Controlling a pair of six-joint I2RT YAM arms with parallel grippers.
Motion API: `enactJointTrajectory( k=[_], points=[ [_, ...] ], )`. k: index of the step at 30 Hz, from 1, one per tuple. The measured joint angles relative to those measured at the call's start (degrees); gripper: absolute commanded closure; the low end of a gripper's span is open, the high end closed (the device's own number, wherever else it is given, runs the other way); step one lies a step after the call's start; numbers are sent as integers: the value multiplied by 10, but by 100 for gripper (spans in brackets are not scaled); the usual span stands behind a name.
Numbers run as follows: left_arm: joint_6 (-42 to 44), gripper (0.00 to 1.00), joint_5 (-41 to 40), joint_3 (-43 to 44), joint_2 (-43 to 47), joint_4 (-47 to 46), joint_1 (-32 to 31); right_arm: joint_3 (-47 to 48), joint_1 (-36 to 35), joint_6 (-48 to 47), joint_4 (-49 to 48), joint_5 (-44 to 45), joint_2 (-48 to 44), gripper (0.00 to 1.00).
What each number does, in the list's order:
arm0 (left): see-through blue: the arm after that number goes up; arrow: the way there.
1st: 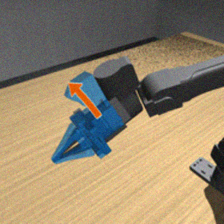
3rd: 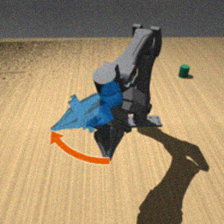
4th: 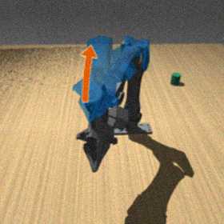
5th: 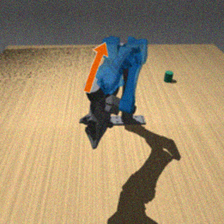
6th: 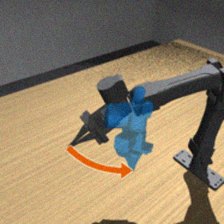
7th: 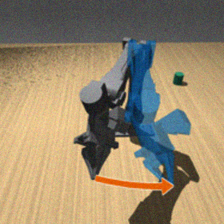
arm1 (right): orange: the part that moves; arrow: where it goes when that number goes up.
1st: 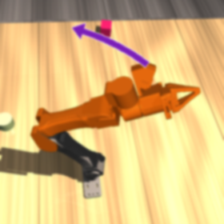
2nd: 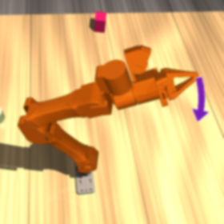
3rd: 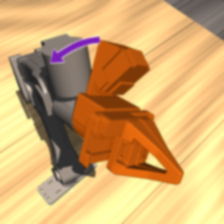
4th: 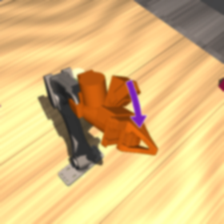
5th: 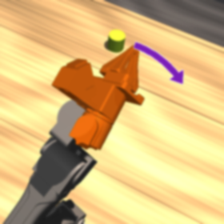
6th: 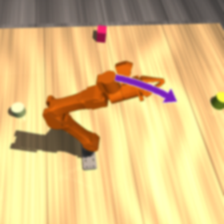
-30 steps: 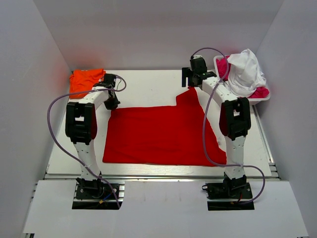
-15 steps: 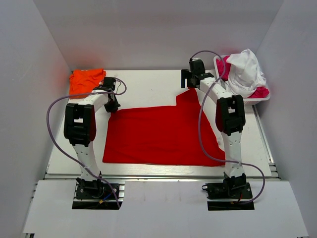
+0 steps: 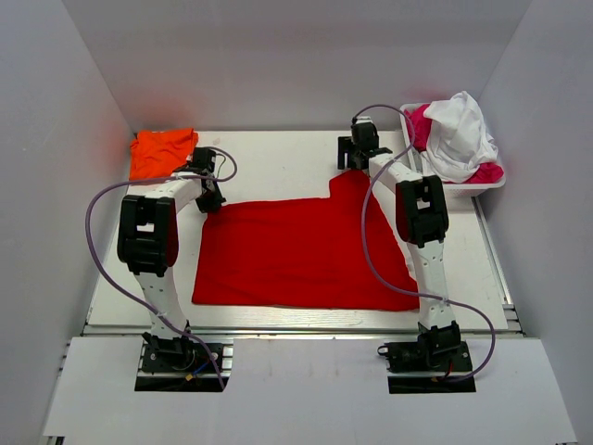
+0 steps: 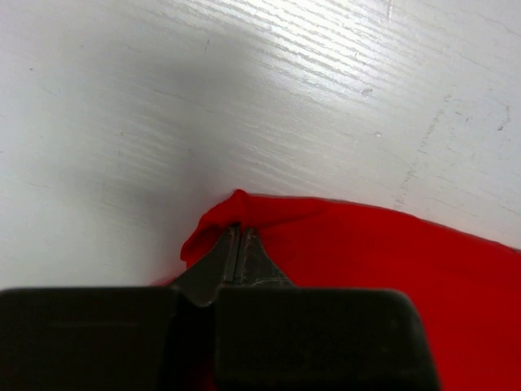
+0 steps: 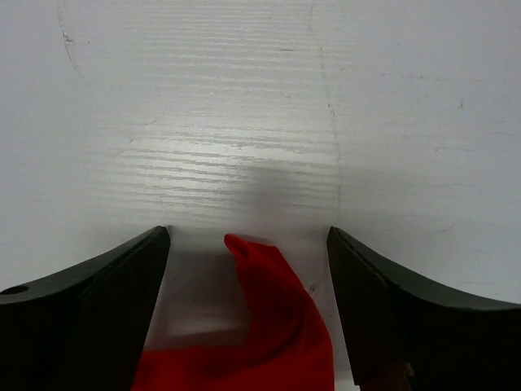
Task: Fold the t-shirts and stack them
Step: Grap the side of the flattened tshirt furthest away from the robot with both arms
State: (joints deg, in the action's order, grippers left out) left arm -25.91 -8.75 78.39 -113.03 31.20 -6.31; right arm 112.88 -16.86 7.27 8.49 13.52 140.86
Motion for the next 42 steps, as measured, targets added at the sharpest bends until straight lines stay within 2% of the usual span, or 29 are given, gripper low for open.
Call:
enactJointTrajectory(
  k=[1,2,4,5,6,8,10,17,20,26,32,42],
  points=[
    [0,100,0,0,0,0,0,0,0,1,-1,1,0,21],
    [0,100,2,0,0,0,0,0,0,2,-3,3,0,29],
    [0,100,2,0,0,-1,0,0,0,4,-7,8,0,38],
    [0,100,2,0,0,-2,0,0,0,5,-9,10,0,48],
    [0,100,3,0,0,-2,0,0,0,5,-11,12,0,65],
    [0,100,4,0,0,-4,0,0,1,8,-18,16,0,78],
    [0,100,5,0,0,-4,0,0,2,11,-26,19,0,100],
    [4,100,6,0,0,-4,0,-2,5,9,-39,24,0,100],
    [6,100,7,0,1,-4,0,-35,6,-7,-75,7,-15,100],
    [14,100,14,-11,38,-15,-2,-236,7,-40,-163,-52,-145,100],
    [14,100,25,-60,109,-34,-6,-399,7,-52,-265,-114,-299,100],
    [-3,100,37,-172,193,-45,-7,-630,6,-46,-306,-165,-520,100]
  ],
)
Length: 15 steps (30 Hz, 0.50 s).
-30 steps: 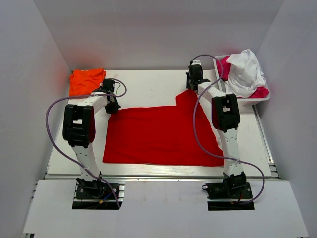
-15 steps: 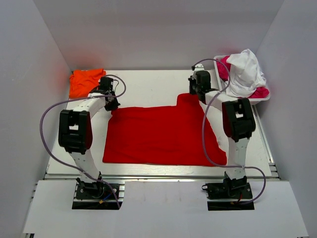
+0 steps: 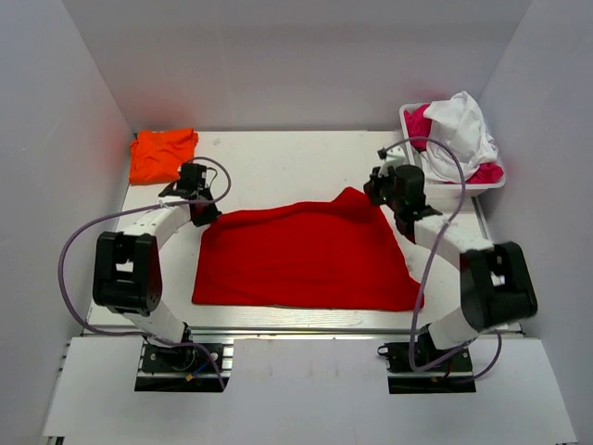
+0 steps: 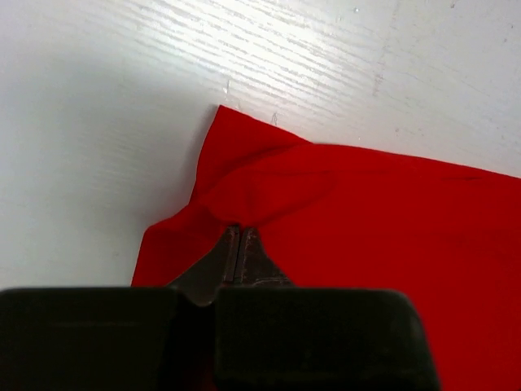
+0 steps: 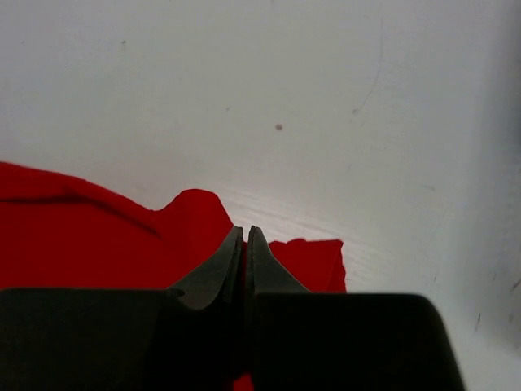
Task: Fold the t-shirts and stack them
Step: Grap the side of the flattened tshirt furthest away from the robot with both arms, then fold the other side of the tshirt into a rectangle
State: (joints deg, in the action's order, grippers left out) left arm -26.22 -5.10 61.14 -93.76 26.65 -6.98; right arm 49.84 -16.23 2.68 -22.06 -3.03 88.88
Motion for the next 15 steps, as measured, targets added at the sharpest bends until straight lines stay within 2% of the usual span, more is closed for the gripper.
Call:
enactJointTrajectory(
  k=[8,15],
  points=[
    [-16,100,2,-66,71,-4,0,-129,0,13,33,-14,-199,100],
    [-33,100,-4,-93,115,4,1,-204,-1,19,124,-10,-356,100]
  ],
)
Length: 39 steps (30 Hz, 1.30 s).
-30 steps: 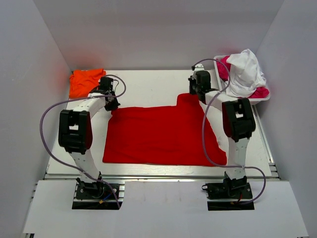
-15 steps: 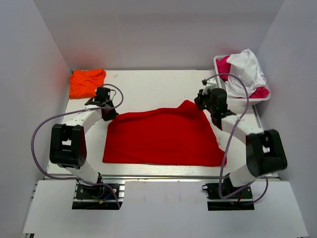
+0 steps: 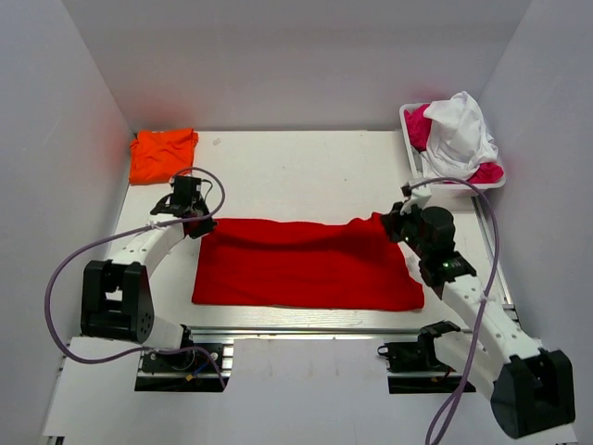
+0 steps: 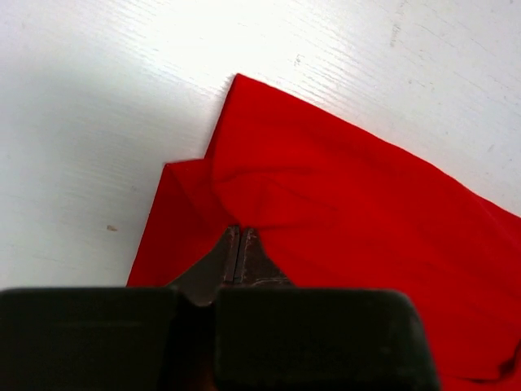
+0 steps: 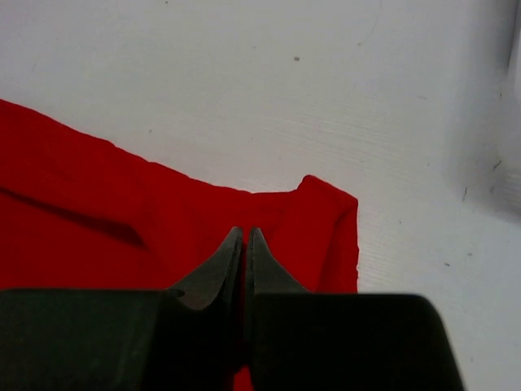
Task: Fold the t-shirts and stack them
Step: Fold the other side of the tshirt into a rectangle
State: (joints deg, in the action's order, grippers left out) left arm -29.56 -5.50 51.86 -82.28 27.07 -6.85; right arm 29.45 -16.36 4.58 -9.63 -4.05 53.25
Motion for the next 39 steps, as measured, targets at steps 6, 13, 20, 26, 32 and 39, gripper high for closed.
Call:
enactJointTrajectory(
  k=[6,13,20,26,32,39],
  points=[
    [-37,100,-34,0,19,51,0,-43,-1,17,52,-1,-54,100],
    [-72,100,-60,-10,39,94,0,-75,-3,57,101,-11,-81,100],
    [-84,96,-60,-34,41,104,0,-110,-5,119,138,-28,-113,77],
    [-108,0,-82,-35,42,139,0,-127,-5,170,213,-27,-123,57],
    [-161,0,-133,-31,79,224,0,-124,-5,197,290,-56,-185,10],
    [-175,0,-151,3,170,247,0,-68,-5,193,290,-94,-148,10]
  ],
)
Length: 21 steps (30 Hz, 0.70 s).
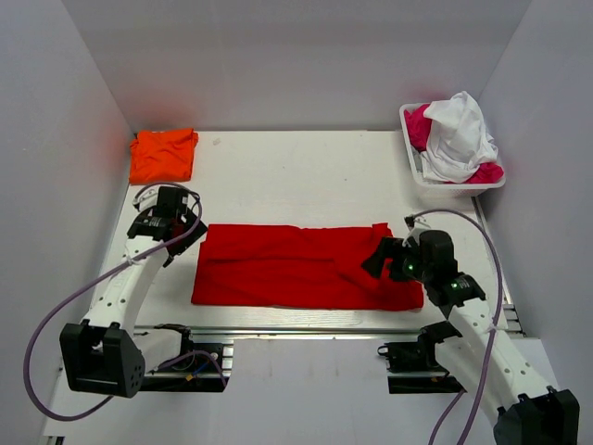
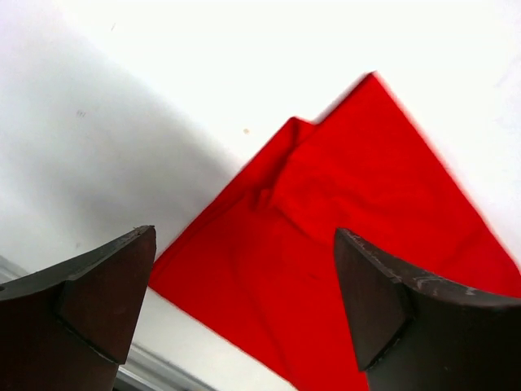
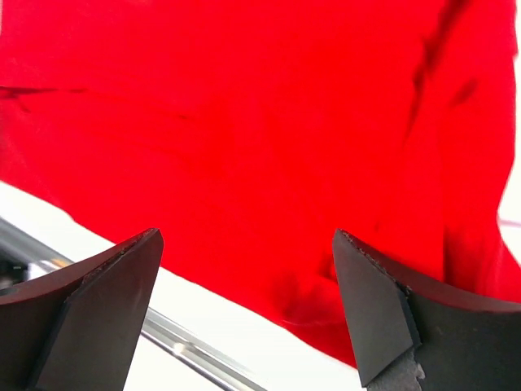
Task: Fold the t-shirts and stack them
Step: Fold the other side of the tshirt into a rectangle
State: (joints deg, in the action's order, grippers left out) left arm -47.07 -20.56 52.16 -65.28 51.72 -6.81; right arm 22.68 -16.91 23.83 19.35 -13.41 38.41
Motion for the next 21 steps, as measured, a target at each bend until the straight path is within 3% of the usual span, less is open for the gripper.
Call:
enactJointTrajectory(
  k=[9,14,21],
  points=[
    [70,0,77,3,-61,-90,-2,103,-14,-26,-23,-27,129,10],
    [107,0,163,-5,-126,-166,-9,180,-54,-58,14,85,269,10],
    [133,0,225,-37,-144,-240,-29,233,-90,-61,47,272,359,10]
  ],
)
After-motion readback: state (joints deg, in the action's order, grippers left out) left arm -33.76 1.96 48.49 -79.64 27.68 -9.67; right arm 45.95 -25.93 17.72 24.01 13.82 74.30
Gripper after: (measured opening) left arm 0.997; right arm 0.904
